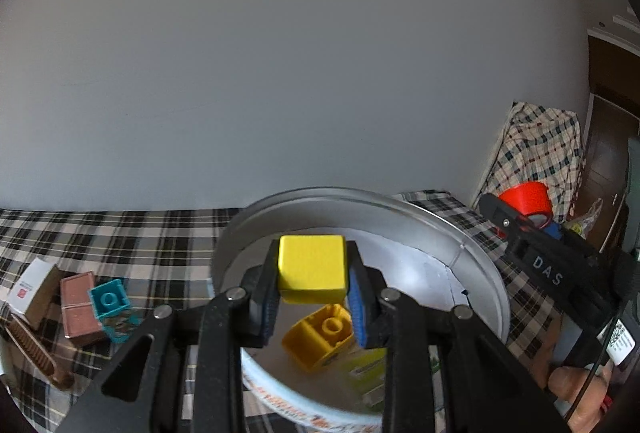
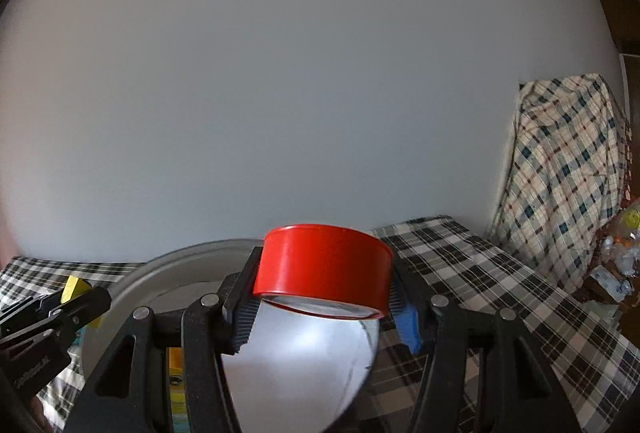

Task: Organize rigid objects
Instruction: 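Carry the yellow cube over the tin and release it with the left tool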

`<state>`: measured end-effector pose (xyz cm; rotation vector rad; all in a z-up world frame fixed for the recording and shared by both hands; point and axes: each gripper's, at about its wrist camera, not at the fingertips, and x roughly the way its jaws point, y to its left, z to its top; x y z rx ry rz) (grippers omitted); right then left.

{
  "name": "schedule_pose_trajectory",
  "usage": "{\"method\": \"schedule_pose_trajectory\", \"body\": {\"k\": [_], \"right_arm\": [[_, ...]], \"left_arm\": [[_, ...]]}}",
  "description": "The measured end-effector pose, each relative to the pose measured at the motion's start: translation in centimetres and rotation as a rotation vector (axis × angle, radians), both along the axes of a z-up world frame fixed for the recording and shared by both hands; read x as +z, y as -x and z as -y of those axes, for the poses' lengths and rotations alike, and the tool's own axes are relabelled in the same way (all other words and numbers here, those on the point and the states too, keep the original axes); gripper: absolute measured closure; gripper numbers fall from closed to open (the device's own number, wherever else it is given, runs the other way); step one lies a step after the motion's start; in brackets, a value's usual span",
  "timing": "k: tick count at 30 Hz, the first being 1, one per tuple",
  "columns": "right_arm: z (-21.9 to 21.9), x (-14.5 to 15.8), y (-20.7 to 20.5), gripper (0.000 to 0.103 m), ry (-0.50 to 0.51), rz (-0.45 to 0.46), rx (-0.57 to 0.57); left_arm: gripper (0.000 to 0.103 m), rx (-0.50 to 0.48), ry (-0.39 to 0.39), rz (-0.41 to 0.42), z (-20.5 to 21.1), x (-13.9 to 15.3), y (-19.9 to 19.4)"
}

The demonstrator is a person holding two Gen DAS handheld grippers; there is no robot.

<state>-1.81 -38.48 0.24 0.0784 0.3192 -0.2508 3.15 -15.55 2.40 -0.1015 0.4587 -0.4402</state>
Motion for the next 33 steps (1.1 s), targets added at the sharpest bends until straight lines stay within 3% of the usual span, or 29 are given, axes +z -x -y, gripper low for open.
{"method": "schedule_pose_trajectory", "body": {"k": [13,31,32,33], "right_arm": [[1.3,-1.3,-1.8,0.043,0.010,-0.078,-0.021],[0.9,-2.3,-2.9,0.043,-0.008,-0.143,0.013],[0.9,-2.4,-3.0,0.043,-0.011,-0.147,0.018],[0.9,-2.6,-3.2,0.043,-0.018,-0.154,0.027]], "left_arm": [[0.075,-0.063,-0.046,-0.043,5.6,-1.4,-2.2],[0.075,-0.020,-0.123,-0.103,6.3,-1.9,-2.9],[0.074,-0.017,-0.132,-0.106,6.4,-1.9,-2.9],[0.067,-0.013,-0.142,-0.102,6.5,-1.8,-2.9]]}}
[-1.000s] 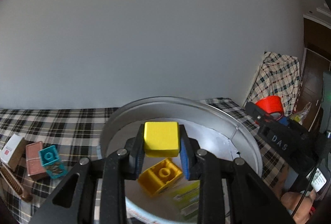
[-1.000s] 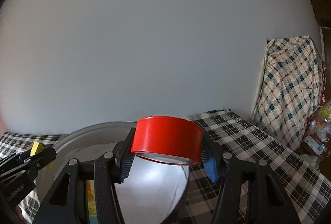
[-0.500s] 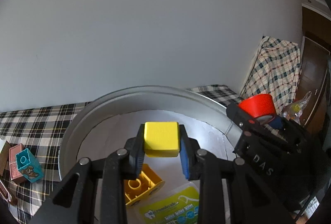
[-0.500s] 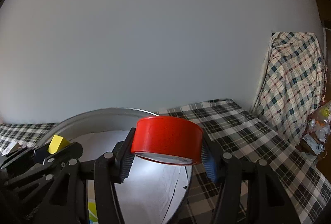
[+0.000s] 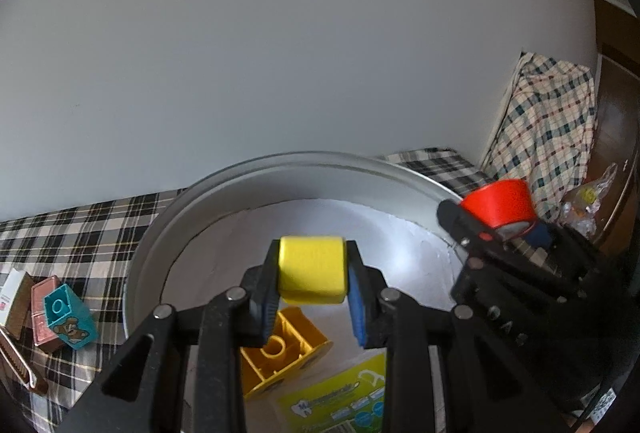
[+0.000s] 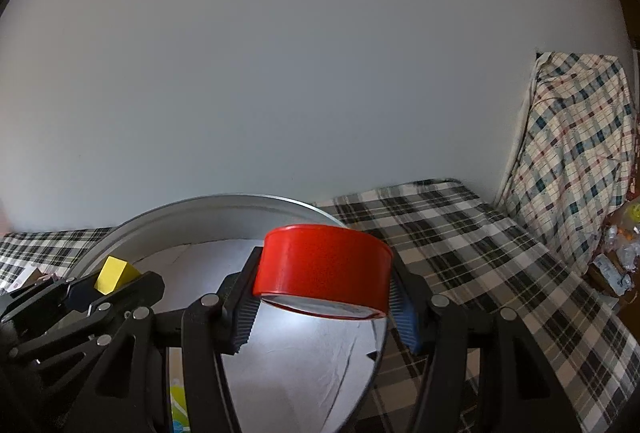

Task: Organize rigid objects
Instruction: 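Carry the yellow cube over the tin and release it with the left tool, then lower the red tape roll into the tin and release it with the right tool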

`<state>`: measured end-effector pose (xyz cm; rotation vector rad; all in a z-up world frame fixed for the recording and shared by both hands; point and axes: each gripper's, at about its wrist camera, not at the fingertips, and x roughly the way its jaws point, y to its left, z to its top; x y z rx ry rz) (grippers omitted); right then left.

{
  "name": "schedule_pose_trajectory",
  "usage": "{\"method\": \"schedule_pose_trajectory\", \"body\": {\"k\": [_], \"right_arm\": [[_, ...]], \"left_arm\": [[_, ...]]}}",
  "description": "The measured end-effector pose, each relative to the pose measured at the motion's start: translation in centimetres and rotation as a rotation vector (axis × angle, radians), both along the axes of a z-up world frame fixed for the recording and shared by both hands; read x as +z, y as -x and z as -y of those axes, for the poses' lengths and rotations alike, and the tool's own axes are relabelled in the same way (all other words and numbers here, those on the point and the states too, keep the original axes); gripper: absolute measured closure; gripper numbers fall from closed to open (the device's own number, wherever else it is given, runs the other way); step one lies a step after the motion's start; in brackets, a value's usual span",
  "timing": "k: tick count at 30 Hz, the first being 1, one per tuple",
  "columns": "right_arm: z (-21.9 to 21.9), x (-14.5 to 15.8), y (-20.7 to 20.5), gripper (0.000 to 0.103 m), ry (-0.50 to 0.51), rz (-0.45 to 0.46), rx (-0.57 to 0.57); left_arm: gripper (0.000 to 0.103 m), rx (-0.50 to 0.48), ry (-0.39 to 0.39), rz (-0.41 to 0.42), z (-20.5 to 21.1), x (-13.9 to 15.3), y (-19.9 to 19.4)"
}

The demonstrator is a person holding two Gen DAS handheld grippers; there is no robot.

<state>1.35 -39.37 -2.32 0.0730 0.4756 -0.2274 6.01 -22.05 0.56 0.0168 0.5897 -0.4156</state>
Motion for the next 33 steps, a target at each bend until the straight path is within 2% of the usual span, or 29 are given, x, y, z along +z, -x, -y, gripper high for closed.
{"method": "schedule_pose_trajectory", "body": {"k": [1,2,3,4,5,6,8,11,15,23,25,30,33], "right_arm": [[0.0,-0.3,-0.3,0.040,-0.011,-0.019,0.006],[0.0,-0.5,-0.5,0.039,-0.014,-0.031,-0.003],[0.2,-0.7,-0.8,0.035,-0.017,-0.051,-0.027],[0.5,-0.7,-0.8,0.033,-0.024,-0.056,-0.037],[1.1,-0.7,-0.8,0.032,-0.050,-0.053,-0.051],[1.7,-0.6,-0.6,0.029,-0.079,-0.042,-0.060],[3.1,-0.4,0.0,0.016,-0.169,0.002,-0.067],[5.0,0.2,1.4,0.013,-0.290,0.104,-0.085],[6.5,0.7,2.5,0.012,-0.337,0.201,-0.143],[6.5,1.3,3.4,0.012,-0.258,0.264,-0.232],[6.1,1.2,3.6,0.012,-0.209,0.273,-0.249],[3.8,1.6,4.7,0.012,-0.054,0.317,-0.269],[2.9,1.6,5.3,0.012,-0.028,0.330,-0.274]], "left_arm": [[0.064,0.016,-0.029,0.013,0.2,0.1,0.1],[0.052,0.041,-0.057,0.034,0.3,0.1,0.3],[0.036,0.065,-0.067,0.049,0.2,0.1,0.5],[0.026,0.093,-0.066,0.058,-0.1,0.2,0.6],[0.008,0.114,-0.044,0.054,-0.5,0.4,0.6],[0.001,0.123,-0.013,0.049,-1.1,0.5,0.6],[0.000,0.127,0.058,0.042,-2.1,0.8,0.7],[0.000,0.149,0.060,0.070,-2.7,0.9,1.2],[0.000,0.176,0.049,0.112,-3.6,1.1,1.8],[0.000,0.296,0.016,0.208,-7.0,1.3,3.7],[0.000,0.323,0.006,0.224,-7.9,1.3,4.0],[0.000,0.341,-0.047,0.257,-8.7,0.9,4.8],[0.000,0.330,-0.060,0.239,-8.9,0.3,4.9]]}}
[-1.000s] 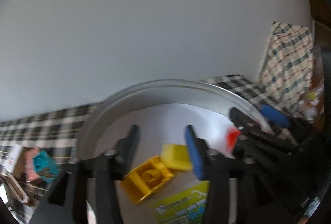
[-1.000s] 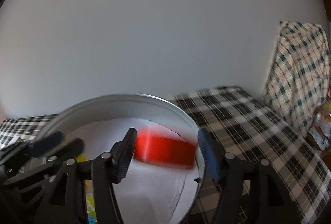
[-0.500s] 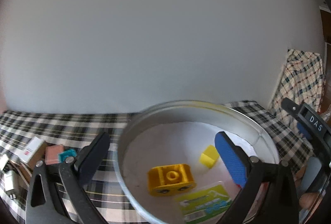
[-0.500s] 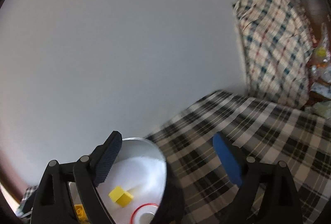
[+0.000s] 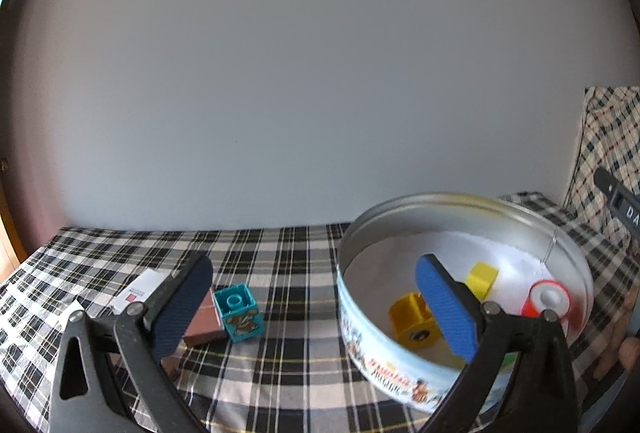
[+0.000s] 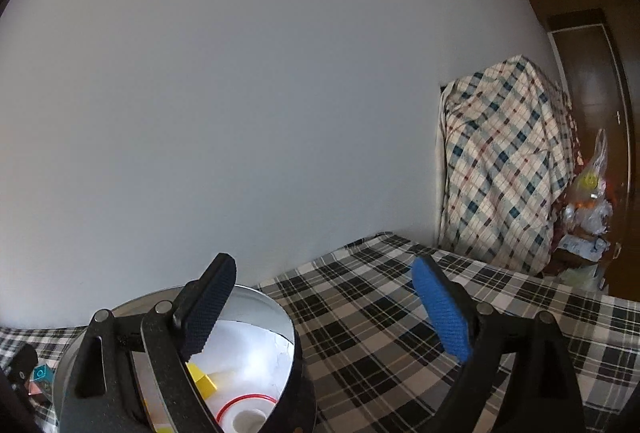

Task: Organize rigid objects
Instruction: 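Lower the red tape roll into the tin and release it with the right tool, then move both tools away from the tin toward the remaining items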

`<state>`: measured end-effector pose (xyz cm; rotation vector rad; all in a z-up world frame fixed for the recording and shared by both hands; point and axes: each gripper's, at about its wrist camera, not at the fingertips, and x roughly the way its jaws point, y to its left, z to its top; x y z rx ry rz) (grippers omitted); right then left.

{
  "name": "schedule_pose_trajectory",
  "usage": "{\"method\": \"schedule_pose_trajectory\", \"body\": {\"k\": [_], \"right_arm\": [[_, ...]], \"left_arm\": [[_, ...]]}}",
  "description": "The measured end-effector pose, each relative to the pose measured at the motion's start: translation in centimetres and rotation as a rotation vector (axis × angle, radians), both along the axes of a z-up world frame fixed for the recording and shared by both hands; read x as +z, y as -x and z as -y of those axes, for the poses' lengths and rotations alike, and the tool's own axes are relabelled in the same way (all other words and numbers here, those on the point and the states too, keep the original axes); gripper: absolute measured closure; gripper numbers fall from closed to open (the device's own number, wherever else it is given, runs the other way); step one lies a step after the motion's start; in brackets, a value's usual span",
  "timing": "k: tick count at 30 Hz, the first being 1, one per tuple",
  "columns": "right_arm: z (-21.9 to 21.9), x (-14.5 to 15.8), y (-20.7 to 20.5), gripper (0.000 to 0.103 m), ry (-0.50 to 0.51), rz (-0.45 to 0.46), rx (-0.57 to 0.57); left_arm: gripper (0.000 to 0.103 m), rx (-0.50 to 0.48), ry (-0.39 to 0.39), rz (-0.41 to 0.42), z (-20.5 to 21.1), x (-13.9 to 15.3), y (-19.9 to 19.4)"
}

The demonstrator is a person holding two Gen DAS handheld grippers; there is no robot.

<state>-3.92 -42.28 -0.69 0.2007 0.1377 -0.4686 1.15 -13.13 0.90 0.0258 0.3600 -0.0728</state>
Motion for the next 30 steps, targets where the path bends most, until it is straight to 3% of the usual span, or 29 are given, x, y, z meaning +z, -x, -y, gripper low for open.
{"method": "schedule_pose_trajectory", "body": {"k": [4,11,18,30], "right_arm": [[-1.1,-0.2,0.2,0.012,0.023,-0.028,-0.006],[-3.4,-0.1,1.3,0.012,0.064,-0.023,-0.003],[-3.6,-0.6,2.4,0.012,-0.033,-0.048,0.007],[-7.6,-0.8,3.7,0.012,-0.014,-0.060,0.038]], "left_arm": [[0.000,-0.011,0.011,-0.033,-0.3,-0.4,-0.5],[0.000,-0.031,0.002,-0.015,-0.7,-0.3,0.6],[0.000,-0.053,0.026,-0.035,-2.0,-0.3,1.3],[0.000,-0.061,0.008,-0.046,-5.8,-0.6,2.3]]}}
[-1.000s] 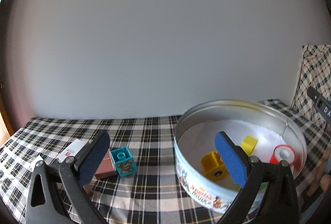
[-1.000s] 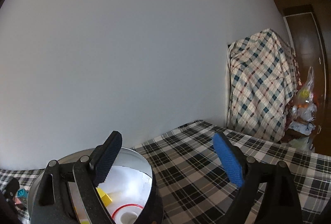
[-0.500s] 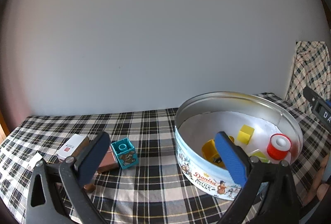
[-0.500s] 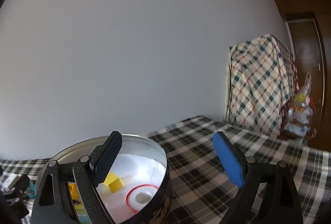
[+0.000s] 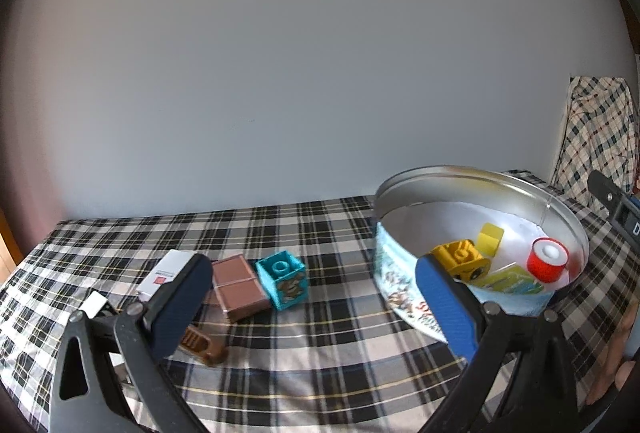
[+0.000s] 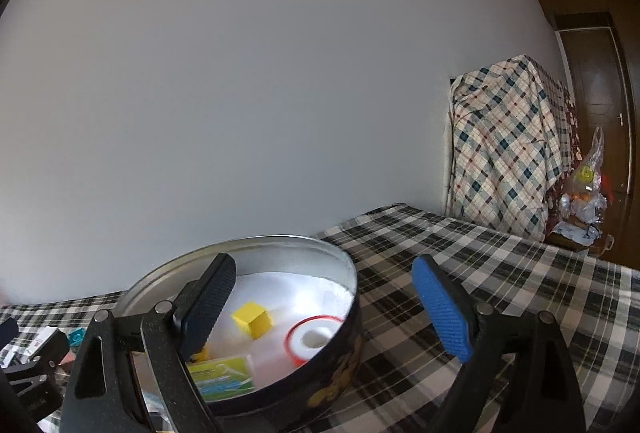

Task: Organize rigid objects
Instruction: 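Move both tools away from the tin toward the remaining items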

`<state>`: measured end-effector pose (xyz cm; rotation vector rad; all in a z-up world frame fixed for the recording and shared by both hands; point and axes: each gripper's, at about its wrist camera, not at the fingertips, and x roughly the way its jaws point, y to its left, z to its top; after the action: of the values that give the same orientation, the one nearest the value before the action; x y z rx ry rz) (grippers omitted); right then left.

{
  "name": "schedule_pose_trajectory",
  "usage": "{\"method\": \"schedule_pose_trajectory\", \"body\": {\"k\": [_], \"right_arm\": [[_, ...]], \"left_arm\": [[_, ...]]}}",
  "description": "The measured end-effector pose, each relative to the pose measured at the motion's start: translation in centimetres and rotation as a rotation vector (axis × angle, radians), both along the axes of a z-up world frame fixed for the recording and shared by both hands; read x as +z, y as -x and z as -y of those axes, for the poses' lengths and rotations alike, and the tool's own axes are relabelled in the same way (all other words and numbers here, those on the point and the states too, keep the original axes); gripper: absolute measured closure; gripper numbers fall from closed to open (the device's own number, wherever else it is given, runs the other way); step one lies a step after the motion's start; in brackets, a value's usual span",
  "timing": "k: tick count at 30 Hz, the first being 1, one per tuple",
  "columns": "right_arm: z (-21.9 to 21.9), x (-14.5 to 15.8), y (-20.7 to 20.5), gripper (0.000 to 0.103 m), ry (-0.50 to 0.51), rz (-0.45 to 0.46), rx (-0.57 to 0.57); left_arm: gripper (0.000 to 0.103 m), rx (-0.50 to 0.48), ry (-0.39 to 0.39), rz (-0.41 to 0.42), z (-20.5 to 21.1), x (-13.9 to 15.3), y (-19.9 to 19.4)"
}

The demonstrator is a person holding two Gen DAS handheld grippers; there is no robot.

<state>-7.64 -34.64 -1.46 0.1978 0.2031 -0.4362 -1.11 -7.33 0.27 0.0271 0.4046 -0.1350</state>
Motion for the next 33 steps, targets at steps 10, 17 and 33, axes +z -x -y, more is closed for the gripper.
{"method": "schedule_pose_trajectory", "body": {"k": [10,17,33], "right_arm": [[-4.6,-0.3,-0.7,0.011,-0.028,-0.012,0.083],[-8.8,-0.5,-2.0,0.011,-0.014,-0.029,0.168],[-17.8,-1.6,-4.5,0.011,-0.055,-0.132,0.427]], "left_arm": [[0.000,0.015,0.012,-0.012,-3.0,-0.2,-0.4],[0.000,0.042,0.020,-0.042,-6.5,-0.7,-0.7],[0.000,0.125,0.037,-0.162,-17.3,-2.4,-3.2]]}}
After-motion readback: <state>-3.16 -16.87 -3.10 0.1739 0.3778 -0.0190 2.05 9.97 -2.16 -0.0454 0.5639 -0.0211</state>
